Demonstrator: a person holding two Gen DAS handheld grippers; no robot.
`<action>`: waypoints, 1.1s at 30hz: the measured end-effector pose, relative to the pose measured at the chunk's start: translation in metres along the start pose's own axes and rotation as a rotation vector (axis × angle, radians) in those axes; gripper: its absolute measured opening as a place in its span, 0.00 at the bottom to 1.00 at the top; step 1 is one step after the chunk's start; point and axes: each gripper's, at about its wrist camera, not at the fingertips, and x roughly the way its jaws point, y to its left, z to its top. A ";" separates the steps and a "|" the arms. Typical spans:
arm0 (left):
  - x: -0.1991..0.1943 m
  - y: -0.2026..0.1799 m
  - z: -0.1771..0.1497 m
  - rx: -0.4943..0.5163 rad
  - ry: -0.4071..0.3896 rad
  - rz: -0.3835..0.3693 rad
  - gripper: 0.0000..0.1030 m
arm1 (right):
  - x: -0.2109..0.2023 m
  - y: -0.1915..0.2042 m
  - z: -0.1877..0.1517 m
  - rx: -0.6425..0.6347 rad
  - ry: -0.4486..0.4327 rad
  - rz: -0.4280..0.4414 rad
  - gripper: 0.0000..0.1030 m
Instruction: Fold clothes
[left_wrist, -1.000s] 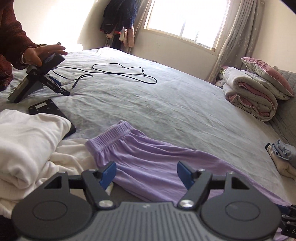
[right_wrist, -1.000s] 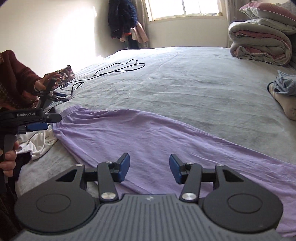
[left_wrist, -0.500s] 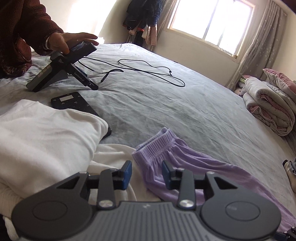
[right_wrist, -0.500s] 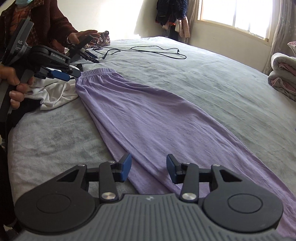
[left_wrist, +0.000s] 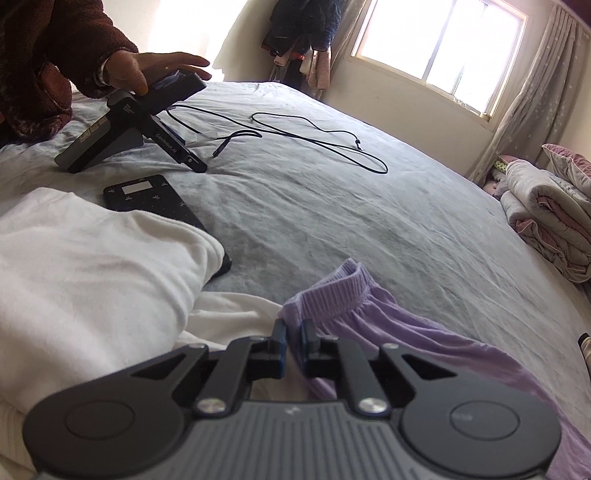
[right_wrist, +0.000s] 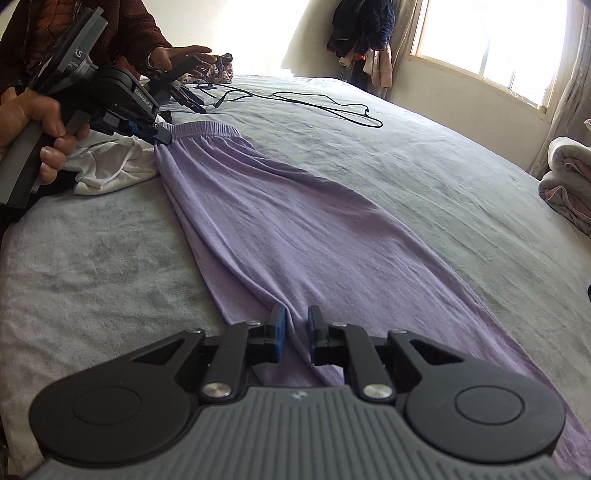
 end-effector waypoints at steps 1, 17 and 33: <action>-0.002 0.000 0.002 -0.003 -0.014 -0.005 0.06 | -0.001 -0.002 0.002 0.014 -0.006 0.005 0.02; 0.016 0.008 0.012 -0.052 -0.004 -0.040 0.06 | -0.012 -0.016 0.010 0.147 0.002 0.144 0.02; -0.016 -0.015 0.011 0.099 -0.117 0.017 0.29 | -0.020 -0.031 0.006 0.241 0.016 0.127 0.38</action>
